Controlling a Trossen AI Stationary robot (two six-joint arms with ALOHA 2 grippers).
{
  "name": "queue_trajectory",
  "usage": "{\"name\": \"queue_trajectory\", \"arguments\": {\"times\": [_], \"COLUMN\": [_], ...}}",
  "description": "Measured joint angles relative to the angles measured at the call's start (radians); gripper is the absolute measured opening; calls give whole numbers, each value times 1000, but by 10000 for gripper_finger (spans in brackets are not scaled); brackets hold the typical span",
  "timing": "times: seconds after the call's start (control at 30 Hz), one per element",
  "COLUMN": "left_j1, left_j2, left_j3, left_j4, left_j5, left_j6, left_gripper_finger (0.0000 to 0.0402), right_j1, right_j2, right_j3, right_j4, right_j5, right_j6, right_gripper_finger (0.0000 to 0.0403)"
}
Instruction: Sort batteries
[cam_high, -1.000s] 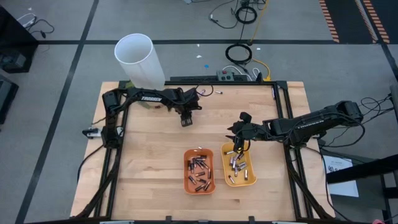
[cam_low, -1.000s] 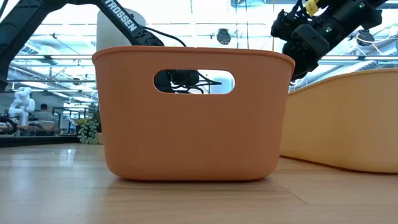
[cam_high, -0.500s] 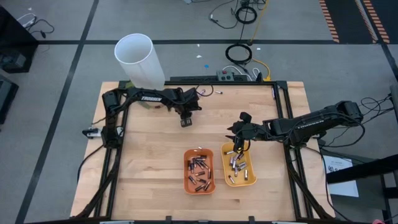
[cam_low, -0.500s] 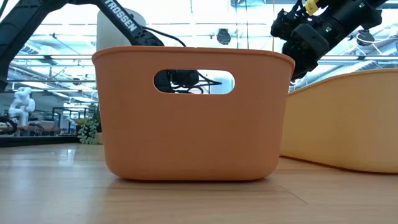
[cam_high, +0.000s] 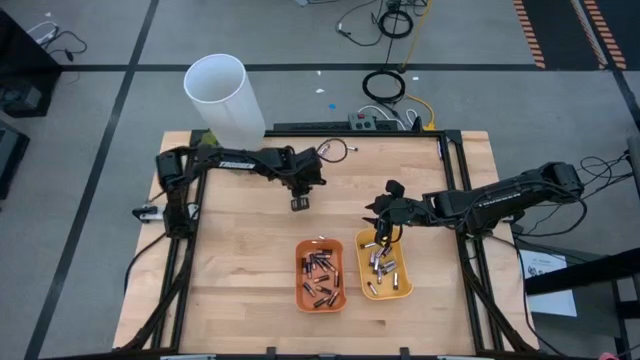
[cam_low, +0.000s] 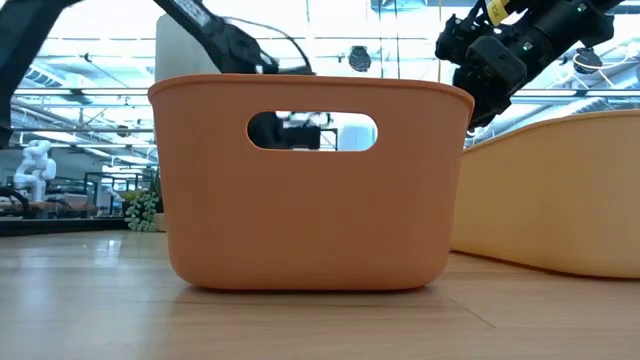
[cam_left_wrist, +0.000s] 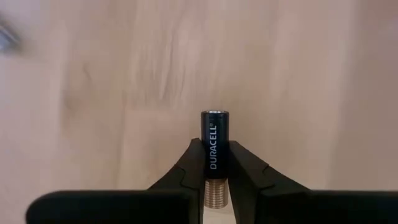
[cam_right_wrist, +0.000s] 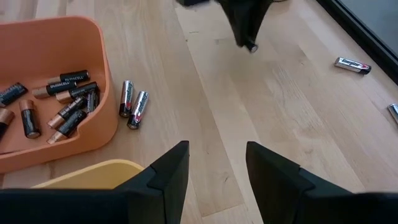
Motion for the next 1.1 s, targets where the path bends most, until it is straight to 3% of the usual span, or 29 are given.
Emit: {"name": "queue_trajectory", "arguments": {"times": [0.2,0.43,0.77,1.1], "left_j1": [-87,-230,-440,-548], "left_j2": [-110,-204,-197,-183], "left_j3": [2,2,4,4], "left_j4": [4,48,115,185], "left_j5": [-7,72,107,109], "left_j6": [-2,-27,-31,-30], "left_gripper_finger": [46,46,46,46], "right_j1": [0,0,0,0], "right_j2": [0,0,0,0], "right_j3": [0,0,0,0], "right_j4": [0,1,8,29], "right_j5": [0,0,0,0], "right_j6": [7,7,7,7], "right_gripper_finger": [150,150,150,150]}}
